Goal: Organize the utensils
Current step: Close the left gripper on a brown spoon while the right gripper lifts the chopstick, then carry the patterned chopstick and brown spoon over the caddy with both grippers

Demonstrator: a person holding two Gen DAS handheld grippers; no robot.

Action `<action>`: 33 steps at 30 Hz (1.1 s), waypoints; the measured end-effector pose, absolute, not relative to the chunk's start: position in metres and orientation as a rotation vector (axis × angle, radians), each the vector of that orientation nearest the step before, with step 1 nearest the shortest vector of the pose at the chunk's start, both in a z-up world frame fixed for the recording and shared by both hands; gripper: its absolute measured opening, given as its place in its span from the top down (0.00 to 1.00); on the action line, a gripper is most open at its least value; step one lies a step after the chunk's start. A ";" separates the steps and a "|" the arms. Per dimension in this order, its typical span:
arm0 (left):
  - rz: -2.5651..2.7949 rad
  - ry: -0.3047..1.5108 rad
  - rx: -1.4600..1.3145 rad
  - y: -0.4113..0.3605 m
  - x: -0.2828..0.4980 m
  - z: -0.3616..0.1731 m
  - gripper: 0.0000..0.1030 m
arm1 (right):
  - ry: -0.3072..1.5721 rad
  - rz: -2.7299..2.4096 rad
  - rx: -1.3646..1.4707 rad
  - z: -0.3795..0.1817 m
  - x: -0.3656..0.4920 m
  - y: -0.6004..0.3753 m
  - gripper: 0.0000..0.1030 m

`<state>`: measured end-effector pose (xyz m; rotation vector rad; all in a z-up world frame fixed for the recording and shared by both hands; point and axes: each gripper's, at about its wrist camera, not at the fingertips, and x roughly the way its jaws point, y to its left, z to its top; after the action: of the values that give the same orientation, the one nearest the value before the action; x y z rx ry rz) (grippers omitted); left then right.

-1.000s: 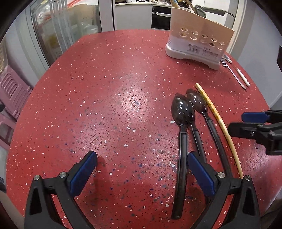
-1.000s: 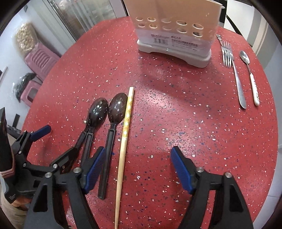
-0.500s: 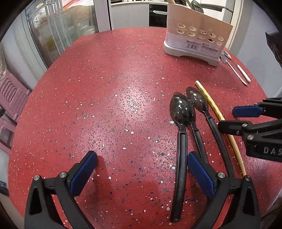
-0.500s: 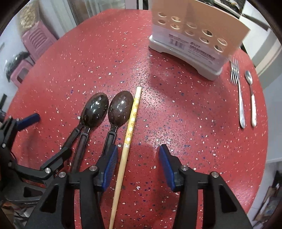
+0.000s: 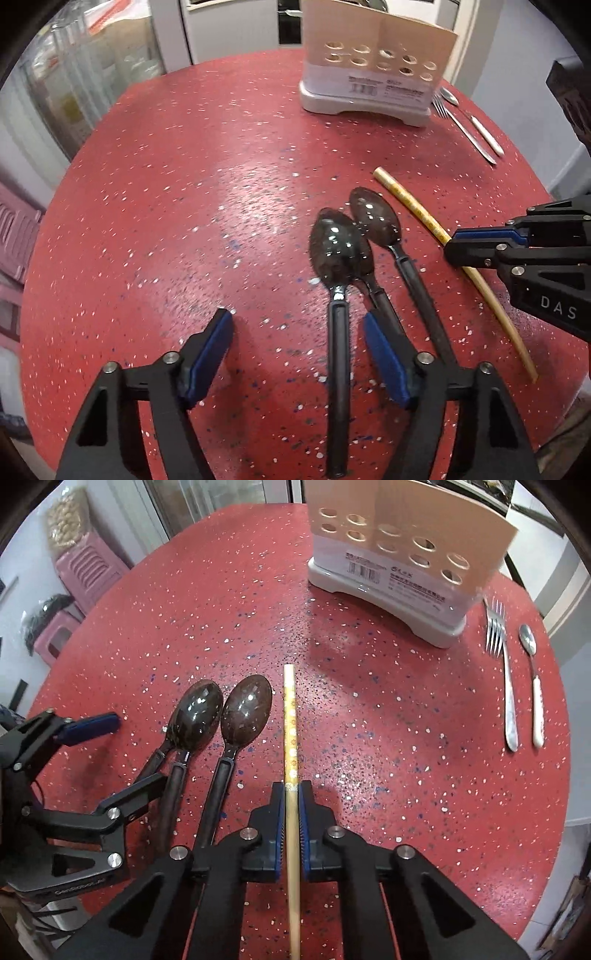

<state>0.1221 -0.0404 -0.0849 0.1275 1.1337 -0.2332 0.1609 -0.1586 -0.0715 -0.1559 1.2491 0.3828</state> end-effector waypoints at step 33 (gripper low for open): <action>-0.226 0.915 -0.009 -0.025 0.084 -0.019 0.64 | 1.031 0.534 0.110 -0.015 0.137 -0.240 0.92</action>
<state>0.0836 -0.0245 -0.0193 -0.0095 0.9153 -0.2263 0.1374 -0.2398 -0.0155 0.1097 1.0310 0.5343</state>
